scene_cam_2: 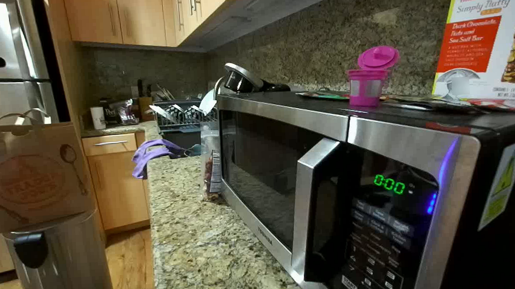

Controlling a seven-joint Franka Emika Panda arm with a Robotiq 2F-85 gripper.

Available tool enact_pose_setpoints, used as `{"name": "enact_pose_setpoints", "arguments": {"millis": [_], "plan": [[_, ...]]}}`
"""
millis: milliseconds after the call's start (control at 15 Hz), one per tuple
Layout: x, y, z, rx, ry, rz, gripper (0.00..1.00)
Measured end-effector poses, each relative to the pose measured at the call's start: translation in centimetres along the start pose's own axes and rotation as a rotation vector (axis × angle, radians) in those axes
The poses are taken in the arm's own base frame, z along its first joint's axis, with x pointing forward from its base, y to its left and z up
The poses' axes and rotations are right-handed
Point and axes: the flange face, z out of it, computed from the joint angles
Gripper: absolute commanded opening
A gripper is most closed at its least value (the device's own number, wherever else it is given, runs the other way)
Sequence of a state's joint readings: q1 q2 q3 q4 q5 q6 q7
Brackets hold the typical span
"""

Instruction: Open the microwave door

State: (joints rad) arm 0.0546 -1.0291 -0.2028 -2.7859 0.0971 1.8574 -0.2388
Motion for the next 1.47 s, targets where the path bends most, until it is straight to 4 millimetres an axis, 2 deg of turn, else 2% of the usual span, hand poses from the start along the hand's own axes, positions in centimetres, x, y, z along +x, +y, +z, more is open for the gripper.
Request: {"name": "enact_pose_setpoints", "arguments": {"millis": [200, 333, 667, 800, 933, 1200, 1467], "plan": [[0.0, 0.1, -0.2, 0.0, 0.003, 0.002, 1.0], [0.2, 0.6, -1.2, 0.002, 0.026, 0.018, 1.0], [1.1, 4.9, -7.4, -0.007, 0.129, 0.126, 1.0], [2.1, 6.8, -9.8, -0.032, 0.152, 0.173, 1.0], [3.9, 8.3, -11.2, -0.074, 0.156, 0.216, 1.0], [8.7, 11.0, -11.0, -0.184, 0.121, 0.343, 1.0], [11.9, 16.0, -10.0, -0.269, 0.065, 0.515, 1.0]]}}
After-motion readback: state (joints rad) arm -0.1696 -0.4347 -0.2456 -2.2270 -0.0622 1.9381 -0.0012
